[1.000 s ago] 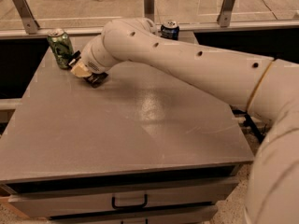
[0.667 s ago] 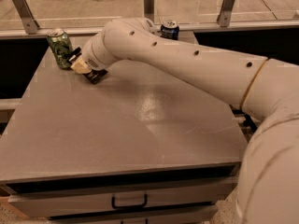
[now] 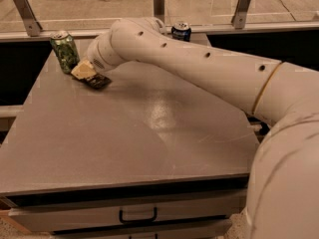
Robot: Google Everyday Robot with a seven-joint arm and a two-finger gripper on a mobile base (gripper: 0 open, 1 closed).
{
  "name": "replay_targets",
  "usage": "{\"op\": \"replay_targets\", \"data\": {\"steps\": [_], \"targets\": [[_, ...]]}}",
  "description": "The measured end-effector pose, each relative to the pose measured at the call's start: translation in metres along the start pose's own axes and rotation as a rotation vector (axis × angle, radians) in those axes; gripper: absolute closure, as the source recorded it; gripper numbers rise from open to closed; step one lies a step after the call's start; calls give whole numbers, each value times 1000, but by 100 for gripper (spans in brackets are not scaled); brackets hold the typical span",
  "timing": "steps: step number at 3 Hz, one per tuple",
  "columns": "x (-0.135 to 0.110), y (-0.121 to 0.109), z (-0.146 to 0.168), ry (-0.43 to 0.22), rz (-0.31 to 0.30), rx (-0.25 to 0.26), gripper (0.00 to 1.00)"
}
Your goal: Move rxbar chocolate near green can
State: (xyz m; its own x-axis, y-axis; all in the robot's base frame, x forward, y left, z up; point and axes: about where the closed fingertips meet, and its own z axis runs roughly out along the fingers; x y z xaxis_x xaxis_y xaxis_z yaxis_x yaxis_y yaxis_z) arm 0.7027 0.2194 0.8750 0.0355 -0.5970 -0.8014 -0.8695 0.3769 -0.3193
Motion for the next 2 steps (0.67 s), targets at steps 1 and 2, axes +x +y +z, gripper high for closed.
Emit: {"op": "replay_targets", "data": {"steps": [1, 2], "targets": [[-11, -6, -6, -28, -8, 17, 0], [-19, -20, -44, -48, -29, 71, 0]]}}
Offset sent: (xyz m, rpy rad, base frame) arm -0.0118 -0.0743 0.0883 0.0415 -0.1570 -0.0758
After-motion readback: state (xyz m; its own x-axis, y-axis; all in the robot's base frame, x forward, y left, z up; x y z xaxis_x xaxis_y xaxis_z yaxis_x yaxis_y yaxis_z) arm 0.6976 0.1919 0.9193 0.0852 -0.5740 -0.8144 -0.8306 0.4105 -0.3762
